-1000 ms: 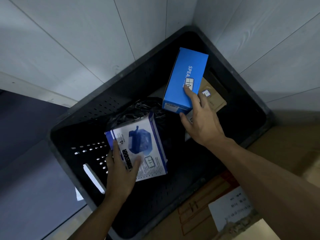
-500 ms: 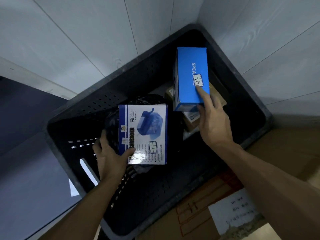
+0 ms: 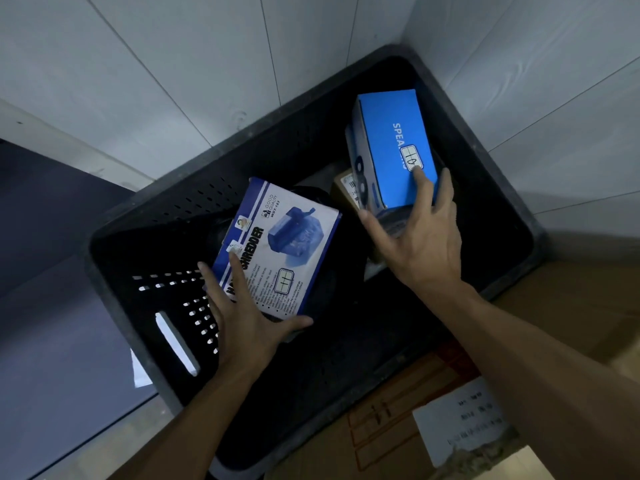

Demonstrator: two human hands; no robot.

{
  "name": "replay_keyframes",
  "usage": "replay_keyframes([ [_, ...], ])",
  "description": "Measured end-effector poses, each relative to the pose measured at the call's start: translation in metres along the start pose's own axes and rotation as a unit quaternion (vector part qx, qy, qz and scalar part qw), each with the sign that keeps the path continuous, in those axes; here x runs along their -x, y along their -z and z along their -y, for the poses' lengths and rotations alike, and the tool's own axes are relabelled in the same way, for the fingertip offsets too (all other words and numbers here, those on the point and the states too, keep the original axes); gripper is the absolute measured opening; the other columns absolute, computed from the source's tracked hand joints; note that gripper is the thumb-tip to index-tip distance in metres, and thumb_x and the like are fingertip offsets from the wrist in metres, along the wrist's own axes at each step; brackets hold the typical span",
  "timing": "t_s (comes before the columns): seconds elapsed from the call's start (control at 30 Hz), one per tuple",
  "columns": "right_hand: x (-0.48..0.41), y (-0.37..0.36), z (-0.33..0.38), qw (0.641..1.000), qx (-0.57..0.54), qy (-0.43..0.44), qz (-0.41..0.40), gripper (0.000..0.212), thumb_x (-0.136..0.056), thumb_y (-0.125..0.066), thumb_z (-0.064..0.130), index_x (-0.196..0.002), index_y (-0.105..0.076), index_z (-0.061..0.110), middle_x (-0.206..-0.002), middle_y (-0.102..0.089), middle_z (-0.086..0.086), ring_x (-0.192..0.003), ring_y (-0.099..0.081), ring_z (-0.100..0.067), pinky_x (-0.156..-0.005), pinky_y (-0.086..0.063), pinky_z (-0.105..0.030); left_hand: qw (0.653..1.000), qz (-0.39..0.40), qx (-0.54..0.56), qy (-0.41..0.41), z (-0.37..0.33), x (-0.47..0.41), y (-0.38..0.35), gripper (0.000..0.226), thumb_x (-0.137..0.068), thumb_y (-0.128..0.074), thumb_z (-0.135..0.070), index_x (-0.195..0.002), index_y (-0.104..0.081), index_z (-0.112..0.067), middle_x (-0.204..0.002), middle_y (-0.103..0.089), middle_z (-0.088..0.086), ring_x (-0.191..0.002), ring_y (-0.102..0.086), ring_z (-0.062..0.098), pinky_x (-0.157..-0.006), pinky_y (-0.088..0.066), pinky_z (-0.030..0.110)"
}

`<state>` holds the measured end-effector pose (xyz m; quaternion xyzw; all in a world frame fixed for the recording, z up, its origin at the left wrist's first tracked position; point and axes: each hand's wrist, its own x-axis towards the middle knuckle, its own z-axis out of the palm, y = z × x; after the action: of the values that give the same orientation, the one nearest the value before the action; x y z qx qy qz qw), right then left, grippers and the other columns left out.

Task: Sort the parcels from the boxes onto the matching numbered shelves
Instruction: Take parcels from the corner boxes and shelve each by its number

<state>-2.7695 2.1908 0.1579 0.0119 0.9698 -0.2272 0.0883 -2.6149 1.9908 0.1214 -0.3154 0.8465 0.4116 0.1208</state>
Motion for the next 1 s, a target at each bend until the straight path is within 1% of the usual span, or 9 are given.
replay_keyframes([
  [0.07, -0.003, -0.003, -0.005, 1.0, -0.001, -0.002, -0.001, 0.089, -0.085, -0.062, 0.065, -0.152, -0.024, 0.022, -0.162, -0.013, -0.02, -0.144, -0.028, -0.04, -0.101, -0.047, -0.059, 0.998, 0.013, -0.056, 0.011, -0.001, -0.002, -0.006, 0.16, -0.044, -0.093, -0.056, -0.153, 0.023, -0.04, -0.152, 0.048, -0.003, -0.149, 0.024, 0.028, -0.112, -0.029, 0.059],
  [0.13, -0.005, -0.007, -0.011, 1.0, -0.025, 0.012, -0.007, 0.082, -0.086, -0.066, 0.056, -0.149, -0.025, 0.024, -0.156, -0.021, -0.02, -0.138, -0.036, -0.039, -0.092, -0.054, -0.057, 0.996, 0.013, -0.079, 0.031, 0.001, -0.005, -0.009, 0.161, -0.048, -0.096, -0.05, -0.151, 0.027, -0.038, -0.152, 0.046, 0.003, -0.149, 0.024, 0.034, -0.109, -0.031, 0.064],
  [0.3, -0.003, -0.006, -0.017, 0.999, -0.036, 0.034, -0.017, 0.083, -0.078, -0.069, 0.043, -0.149, -0.029, 0.024, -0.145, -0.03, -0.016, -0.126, -0.045, -0.039, -0.087, -0.054, -0.054, 0.993, 0.037, -0.107, -0.044, 0.016, -0.009, 0.009, 0.148, -0.056, -0.092, -0.05, -0.155, 0.018, -0.037, -0.158, 0.037, 0.007, -0.15, 0.017, 0.036, -0.113, -0.026, 0.058],
  [0.43, 0.0, -0.004, -0.018, 0.999, -0.037, 0.034, -0.016, 0.088, -0.076, -0.067, 0.042, -0.152, -0.027, 0.023, -0.143, -0.03, -0.018, -0.123, -0.044, -0.039, -0.089, -0.052, -0.055, 0.984, 0.046, -0.119, -0.128, 0.028, -0.014, 0.028, 0.125, -0.076, -0.083, -0.022, -0.158, 0.011, -0.03, -0.159, 0.036, -0.005, -0.153, 0.012, 0.029, -0.113, -0.032, 0.056],
  [0.53, -0.001, -0.007, -0.019, 0.999, -0.036, 0.036, -0.011, 0.089, -0.077, -0.069, 0.041, -0.152, -0.024, 0.024, -0.145, -0.028, -0.019, -0.127, -0.04, -0.039, -0.09, -0.052, -0.057, 0.993, -0.009, -0.082, -0.085, 0.026, -0.016, 0.026, 0.115, -0.082, -0.075, -0.012, -0.159, 0.01, -0.023, -0.16, 0.033, -0.003, -0.152, -0.011, 0.025, -0.107, -0.045, 0.044],
  [0.67, -0.002, -0.01, -0.021, 0.999, -0.035, 0.037, -0.01, 0.088, -0.08, -0.07, 0.04, -0.153, -0.023, 0.024, -0.146, -0.026, -0.02, -0.13, -0.038, -0.038, -0.091, -0.052, -0.056, 0.996, -0.007, -0.072, -0.053, 0.024, -0.024, 0.019, 0.122, -0.082, -0.081, -0.031, -0.157, 0.015, -0.032, -0.16, 0.032, 0.005, -0.15, -0.019, 0.031, -0.098, -0.047, 0.044],
  [0.77, -0.001, -0.01, -0.022, 0.999, -0.029, 0.044, -0.009, 0.088, -0.081, -0.069, 0.041, -0.153, -0.023, 0.023, -0.146, -0.025, -0.02, -0.131, -0.037, -0.038, -0.091, -0.053, -0.055, 0.994, -0.014, -0.08, -0.074, 0.028, -0.028, 0.017, 0.117, -0.086, -0.074, -0.025, -0.156, 0.018, -0.034, -0.165, 0.018, 0.01, -0.141, -0.036, 0.037, -0.09, -0.051, 0.043],
  [0.87, -0.003, -0.011, -0.022, 0.998, -0.02, 0.05, -0.013, 0.089, -0.081, -0.07, 0.041, -0.154, -0.023, 0.022, -0.145, -0.026, -0.021, -0.128, -0.039, -0.038, -0.089, -0.053, -0.055, 0.993, -0.023, -0.085, -0.072, 0.026, -0.038, 0.014, 0.118, -0.086, -0.075, -0.023, -0.156, 0.02, -0.03, -0.165, 0.019, 0.012, -0.139, -0.037, 0.041, -0.09, -0.052, 0.047],
  [1.0, -0.004, -0.011, -0.022, 0.998, -0.011, 0.058, -0.027, 0.096, -0.083, -0.072, 0.054, -0.157, -0.018, 0.024, -0.142, -0.028, -0.018, -0.126, -0.042, -0.035, -0.09, -0.053, -0.055, 0.995, -0.023, -0.073, -0.07, 0.016, -0.06, 0.018, 0.136, -0.069, -0.084, -0.054, -0.154, 0.021, -0.039, -0.163, 0.026, 0.008, -0.139, -0.036, 0.047, -0.088, -0.051, 0.055],
])
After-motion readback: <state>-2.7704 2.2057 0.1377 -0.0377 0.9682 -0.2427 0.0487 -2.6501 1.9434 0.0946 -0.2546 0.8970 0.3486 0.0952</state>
